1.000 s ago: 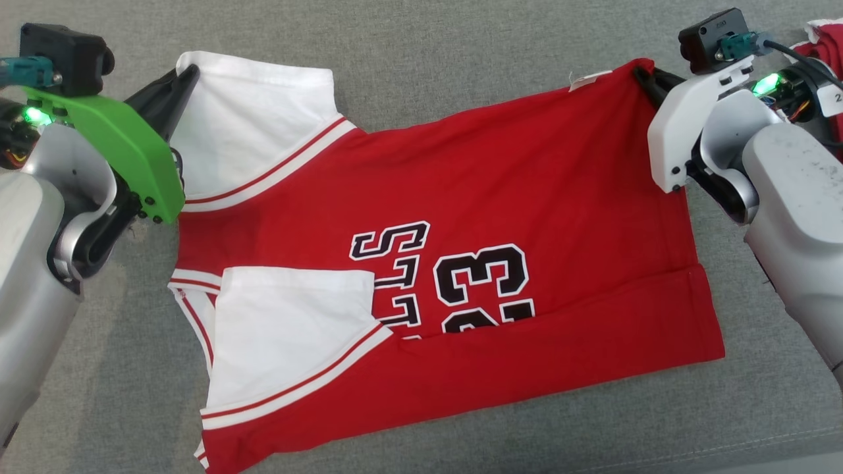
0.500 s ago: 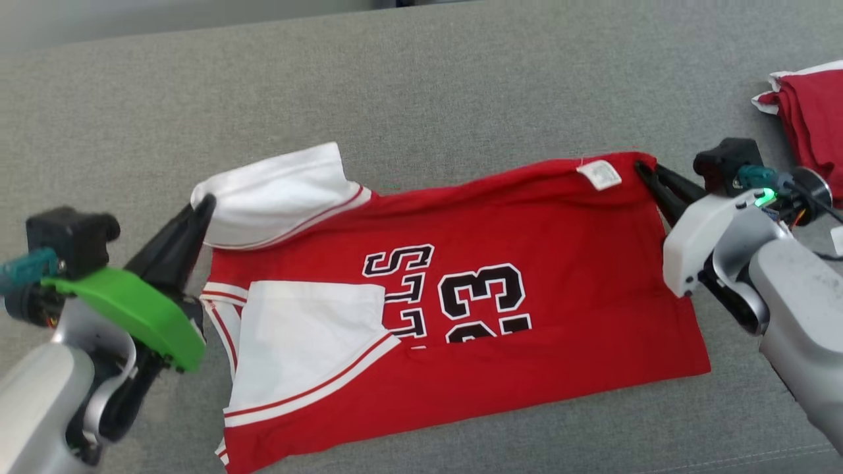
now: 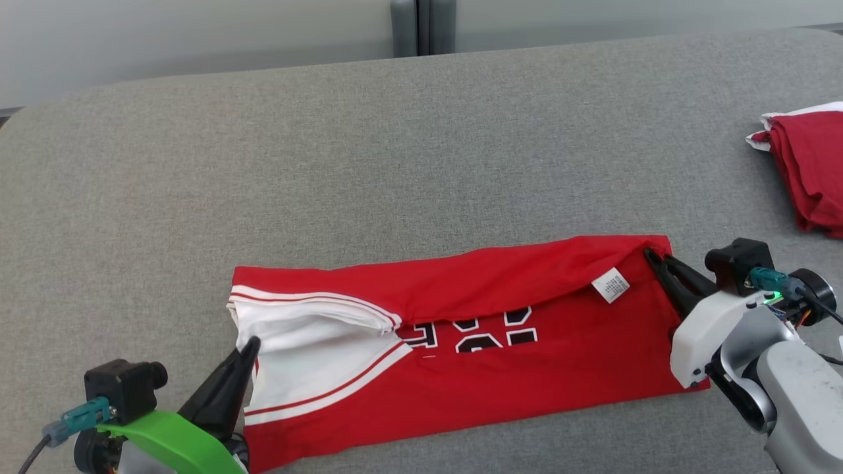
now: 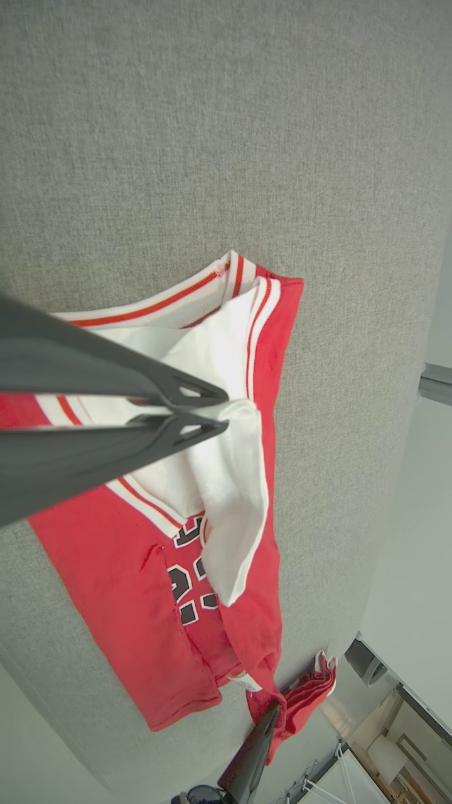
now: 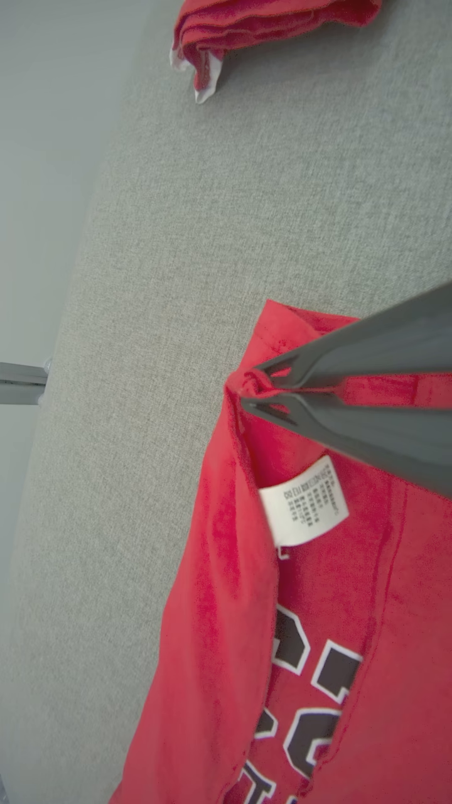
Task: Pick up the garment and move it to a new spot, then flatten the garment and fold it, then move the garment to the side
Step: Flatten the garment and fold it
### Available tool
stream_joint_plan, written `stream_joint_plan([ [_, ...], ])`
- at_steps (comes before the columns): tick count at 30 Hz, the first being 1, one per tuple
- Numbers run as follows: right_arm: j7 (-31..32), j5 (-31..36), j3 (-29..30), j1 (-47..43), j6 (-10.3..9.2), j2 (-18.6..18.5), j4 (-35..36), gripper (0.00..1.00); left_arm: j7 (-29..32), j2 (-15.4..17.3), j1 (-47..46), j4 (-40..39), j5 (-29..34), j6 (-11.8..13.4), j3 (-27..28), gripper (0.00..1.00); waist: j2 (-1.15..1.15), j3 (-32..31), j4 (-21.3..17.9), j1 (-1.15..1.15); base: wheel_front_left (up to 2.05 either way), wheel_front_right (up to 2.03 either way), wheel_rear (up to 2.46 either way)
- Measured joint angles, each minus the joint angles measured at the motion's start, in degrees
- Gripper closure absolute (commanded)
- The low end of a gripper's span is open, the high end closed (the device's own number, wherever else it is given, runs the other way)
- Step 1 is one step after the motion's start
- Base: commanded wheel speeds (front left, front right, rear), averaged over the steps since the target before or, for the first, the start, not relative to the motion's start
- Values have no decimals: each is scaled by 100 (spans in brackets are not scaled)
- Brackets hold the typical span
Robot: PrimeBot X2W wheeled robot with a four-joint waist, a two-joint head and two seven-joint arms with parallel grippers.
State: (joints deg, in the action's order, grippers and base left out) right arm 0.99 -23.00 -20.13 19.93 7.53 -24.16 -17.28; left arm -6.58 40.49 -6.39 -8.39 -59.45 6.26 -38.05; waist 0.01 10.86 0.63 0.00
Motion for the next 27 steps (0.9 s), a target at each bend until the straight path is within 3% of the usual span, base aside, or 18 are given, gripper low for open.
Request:
stream_joint_plan([
  [3, 23, 152, 159, -218, 0, 105, 145, 100, -56, -66, 75, 154, -98, -63, -24, 100, 0, -52, -3, 0, 0, 0, 0],
  [4, 26, 210, 196, -289, 0, 143, 193, 93, -56, -89, 109, 212, -138, -87, -27, 100, 0, -68, -9, 0, 0, 0, 0],
  [6, 30, 331, 307, -433, 0, 246, 250, 62, -66, -147, 175, 325, -169, -157, -74, 99, 0, -107, -29, 0, 0, 0, 0],
  [7, 7, 382, 357, -488, 0, 291, 278, 17, -90, -164, 218, 349, -199, -181, -93, 64, 0, -122, -39, 0, 0, 0, 0],
  [8, -11, 441, 412, -549, 0, 332, 302, 0, -110, -191, 254, 380, -230, -209, -101, 24, 0, -137, -49, 0, 0, 0, 0],
  [9, -67, 508, 523, -647, 0, 405, 323, 0, -168, -230, 307, 414, -266, -225, -100, 0, 0, -161, -64, 0, 0, 0, 0],
  [18, -305, 793, 1479, -1475, 0, 965, 438, 0, -656, -401, 658, 485, -390, -144, 212, 0, 0, -345, -116, 0, 0, 0, 0],
  [23, -330, 953, 1874, -1623, 0, 1173, 584, 0, -791, -512, 715, 398, -164, 36, 538, 0, 0, -441, -126, 0, 0, 0, 0],
  [27, -321, 1056, 2011, -1578, 0, 1373, 600, 0, -823, -824, 715, 426, 110, 165, 829, 0, 0, -497, -109, 0, 0, 0, 0],
])
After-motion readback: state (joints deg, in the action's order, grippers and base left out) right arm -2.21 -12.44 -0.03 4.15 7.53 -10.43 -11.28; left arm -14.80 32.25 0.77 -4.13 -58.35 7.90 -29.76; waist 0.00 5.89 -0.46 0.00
